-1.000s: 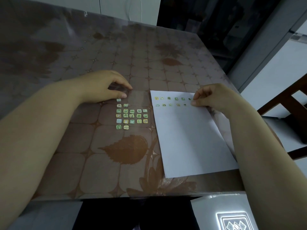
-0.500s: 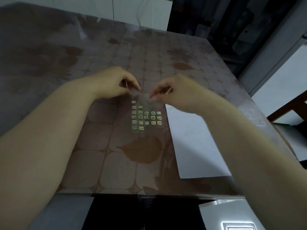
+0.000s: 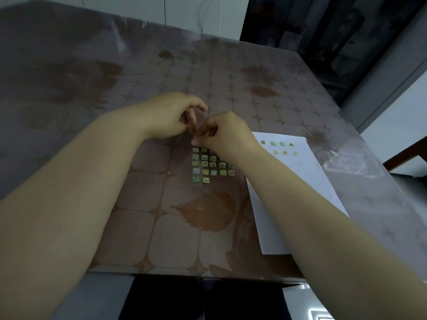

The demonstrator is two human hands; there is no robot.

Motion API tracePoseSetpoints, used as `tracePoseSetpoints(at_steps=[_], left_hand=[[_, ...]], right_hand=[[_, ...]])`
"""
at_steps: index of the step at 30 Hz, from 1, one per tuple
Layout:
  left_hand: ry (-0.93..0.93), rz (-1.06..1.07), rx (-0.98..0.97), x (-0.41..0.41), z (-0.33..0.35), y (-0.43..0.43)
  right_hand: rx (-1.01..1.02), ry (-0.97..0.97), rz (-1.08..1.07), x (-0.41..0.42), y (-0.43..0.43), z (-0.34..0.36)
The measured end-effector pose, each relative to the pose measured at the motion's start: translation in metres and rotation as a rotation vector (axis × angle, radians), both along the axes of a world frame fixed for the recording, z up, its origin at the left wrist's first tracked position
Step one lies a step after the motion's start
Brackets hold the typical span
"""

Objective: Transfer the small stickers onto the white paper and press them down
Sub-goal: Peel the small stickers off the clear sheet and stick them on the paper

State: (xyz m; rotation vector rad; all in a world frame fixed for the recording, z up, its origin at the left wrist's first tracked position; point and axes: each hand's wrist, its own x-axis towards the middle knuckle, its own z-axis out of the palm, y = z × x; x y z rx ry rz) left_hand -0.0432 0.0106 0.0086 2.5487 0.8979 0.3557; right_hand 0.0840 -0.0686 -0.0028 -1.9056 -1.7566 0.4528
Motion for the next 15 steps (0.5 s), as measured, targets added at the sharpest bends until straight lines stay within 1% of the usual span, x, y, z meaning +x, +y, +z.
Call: tracePoseSetpoints(at_steps=[8,12,14,15], left_hand=[[0.017,-0.004,-0.019,0.002,0.001,-0.003],[0.016,0.017,-0.007,0.0,0.0,-0.003],[0.021,0.014,-0.027,0.0,0.001,-0.003],[0.017,0.008,-0.038,0.001,0.002,-0.003]], right_hand=[[-0.044,-0.057,0.002,-0.006,-0.003,0.001],[-0.012,-0.007,0.038,0.025,-0.025,0.048],[-0.068,-0.012,0.037,0.05,-0.042,0.069],[-0.121,-0.056,0.033,0.06,-0.049,0.072]])
